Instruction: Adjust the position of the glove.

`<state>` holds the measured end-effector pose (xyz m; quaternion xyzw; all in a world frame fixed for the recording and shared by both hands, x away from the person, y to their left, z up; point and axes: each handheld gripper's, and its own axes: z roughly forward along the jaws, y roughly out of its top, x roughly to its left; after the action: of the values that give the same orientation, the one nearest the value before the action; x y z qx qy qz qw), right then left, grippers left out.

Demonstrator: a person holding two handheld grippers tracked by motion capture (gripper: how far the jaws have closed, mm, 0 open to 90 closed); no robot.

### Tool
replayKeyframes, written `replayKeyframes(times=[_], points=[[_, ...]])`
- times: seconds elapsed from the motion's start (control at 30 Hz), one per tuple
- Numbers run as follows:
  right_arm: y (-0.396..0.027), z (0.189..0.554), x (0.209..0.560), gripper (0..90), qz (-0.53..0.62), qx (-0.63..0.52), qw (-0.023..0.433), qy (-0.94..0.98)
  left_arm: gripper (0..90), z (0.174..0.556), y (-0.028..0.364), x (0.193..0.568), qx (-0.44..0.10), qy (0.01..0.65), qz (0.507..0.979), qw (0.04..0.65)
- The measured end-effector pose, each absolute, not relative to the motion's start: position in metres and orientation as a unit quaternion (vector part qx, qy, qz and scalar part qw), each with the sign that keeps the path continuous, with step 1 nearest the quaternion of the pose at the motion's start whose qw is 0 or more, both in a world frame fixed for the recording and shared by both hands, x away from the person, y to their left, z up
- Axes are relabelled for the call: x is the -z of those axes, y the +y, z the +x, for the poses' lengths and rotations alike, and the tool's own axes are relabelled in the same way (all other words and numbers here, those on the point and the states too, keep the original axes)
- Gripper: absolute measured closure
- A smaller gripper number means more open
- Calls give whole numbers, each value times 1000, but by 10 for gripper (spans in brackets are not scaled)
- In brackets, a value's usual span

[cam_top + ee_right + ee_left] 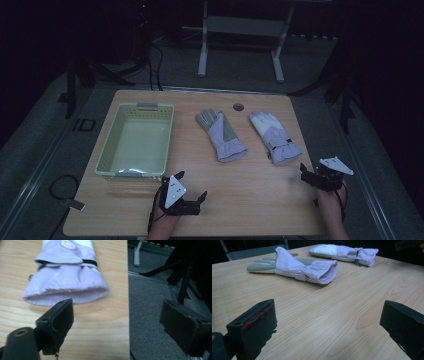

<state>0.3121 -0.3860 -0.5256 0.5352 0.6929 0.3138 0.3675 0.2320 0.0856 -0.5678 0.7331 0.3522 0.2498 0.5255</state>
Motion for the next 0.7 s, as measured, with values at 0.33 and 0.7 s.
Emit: replayKeyframes(times=[0.33,0.7], points=[[-378,327,492,140,562,-329,313,691,7,232,86,568,-248,355,730,528],[-342,339,425,106,513,-401,321,688,7,232,87,568,-248,356,730,528]])
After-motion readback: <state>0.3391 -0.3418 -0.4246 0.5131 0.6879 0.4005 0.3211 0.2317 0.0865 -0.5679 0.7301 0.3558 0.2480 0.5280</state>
